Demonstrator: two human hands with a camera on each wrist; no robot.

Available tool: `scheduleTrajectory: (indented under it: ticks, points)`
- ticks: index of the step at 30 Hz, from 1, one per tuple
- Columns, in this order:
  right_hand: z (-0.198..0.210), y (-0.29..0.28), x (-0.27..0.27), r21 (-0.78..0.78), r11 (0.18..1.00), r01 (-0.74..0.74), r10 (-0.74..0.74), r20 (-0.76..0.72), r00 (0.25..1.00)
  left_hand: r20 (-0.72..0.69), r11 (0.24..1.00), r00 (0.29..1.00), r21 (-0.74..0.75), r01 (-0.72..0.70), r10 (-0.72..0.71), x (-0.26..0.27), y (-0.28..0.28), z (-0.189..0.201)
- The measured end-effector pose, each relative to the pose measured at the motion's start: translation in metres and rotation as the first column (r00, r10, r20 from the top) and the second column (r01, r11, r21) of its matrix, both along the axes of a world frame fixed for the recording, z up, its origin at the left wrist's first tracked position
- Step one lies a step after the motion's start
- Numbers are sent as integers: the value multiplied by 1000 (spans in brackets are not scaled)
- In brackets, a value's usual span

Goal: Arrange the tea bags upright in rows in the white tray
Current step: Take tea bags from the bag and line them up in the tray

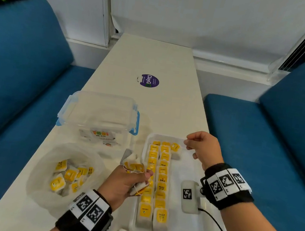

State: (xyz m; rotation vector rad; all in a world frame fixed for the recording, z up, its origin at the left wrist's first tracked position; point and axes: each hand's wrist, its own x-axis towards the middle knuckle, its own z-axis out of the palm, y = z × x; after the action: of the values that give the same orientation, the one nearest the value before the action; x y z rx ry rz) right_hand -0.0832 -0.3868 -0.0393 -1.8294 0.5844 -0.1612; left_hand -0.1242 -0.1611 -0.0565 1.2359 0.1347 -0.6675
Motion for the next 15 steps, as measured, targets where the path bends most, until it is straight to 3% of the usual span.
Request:
scheduleTrajectory:
  ticks: [2,4,6,8,13,15]
  points:
    - [26,17,-19,-30,976,-217,216,-13,976,16,999,999,14,50,-51,-1,-1,4]
    - [43,39,-36,-60,906,-418,413,-82,907,56,994,993,37,101,-102,-5,-2,6]
    - [46,59,-49,-132,833,-537,520,-144,842,86,987,985,66,145,-150,-10,-5,10]
    - [44,73,-58,-229,791,-567,547,-148,824,94,979,977,96,181,-190,-12,-5,10]
    - [46,81,-81,-305,838,-453,498,86,863,106,958,958,132,253,-268,-14,-1,8]
    - [47,81,-87,-357,803,-478,539,92,837,128,955,951,136,264,-281,-15,0,6]
